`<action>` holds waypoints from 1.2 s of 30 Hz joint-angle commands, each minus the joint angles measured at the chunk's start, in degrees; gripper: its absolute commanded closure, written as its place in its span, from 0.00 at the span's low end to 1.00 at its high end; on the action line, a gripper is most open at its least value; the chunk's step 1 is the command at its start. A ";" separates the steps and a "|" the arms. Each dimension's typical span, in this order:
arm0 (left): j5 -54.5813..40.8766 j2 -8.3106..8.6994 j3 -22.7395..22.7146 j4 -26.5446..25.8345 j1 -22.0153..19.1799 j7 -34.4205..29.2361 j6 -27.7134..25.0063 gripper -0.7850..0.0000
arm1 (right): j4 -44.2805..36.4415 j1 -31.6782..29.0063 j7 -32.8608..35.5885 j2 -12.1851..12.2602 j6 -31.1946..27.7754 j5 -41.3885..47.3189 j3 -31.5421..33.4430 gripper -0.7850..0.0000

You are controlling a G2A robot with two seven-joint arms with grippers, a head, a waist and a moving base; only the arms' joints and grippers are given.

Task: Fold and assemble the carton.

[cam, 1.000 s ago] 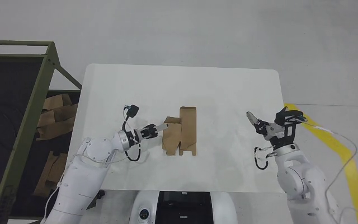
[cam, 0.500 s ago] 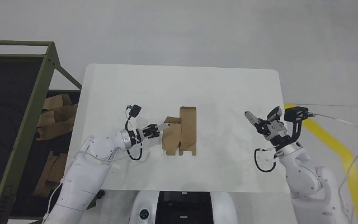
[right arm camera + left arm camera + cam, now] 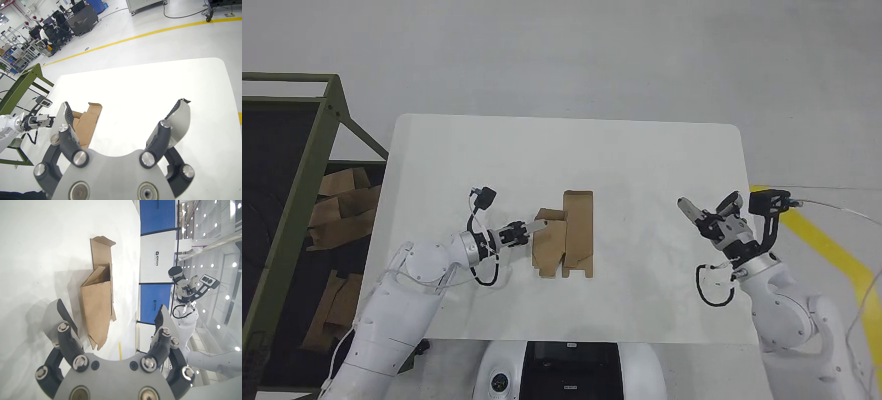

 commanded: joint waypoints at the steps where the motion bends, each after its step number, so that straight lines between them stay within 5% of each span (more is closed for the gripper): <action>1: -0.23 0.00 0.25 0.25 -0.21 0.14 -0.11 0.00 | 0.25 0.25 0.65 -0.05 -0.12 1.73 -0.41 0.00; 16: -0.69 -0.13 2.91 3.99 -2.38 0.85 -1.18 0.00 | 2.21 1.38 3.11 0.10 -0.95 7.64 0.36 0.00; 24: 0.24 -0.23 4.59 4.83 -3.12 1.72 -0.79 0.20 | 2.34 1.21 3.08 0.18 -1.12 8.18 0.71 0.00; 32: 2.13 -0.30 5.91 5.44 -3.50 3.40 0.29 0.72 | 2.91 1.17 3.18 0.29 -1.60 8.70 1.04 0.00; 34: 2.16 -0.29 6.02 5.46 -3.47 3.69 0.37 1.00 | 3.06 1.24 3.38 0.32 -1.67 8.91 1.09 0.00; 36: 2.21 -0.25 6.03 5.39 -3.39 3.82 0.25 1.00 | 3.20 1.39 3.87 0.36 -1.66 8.96 1.11 0.00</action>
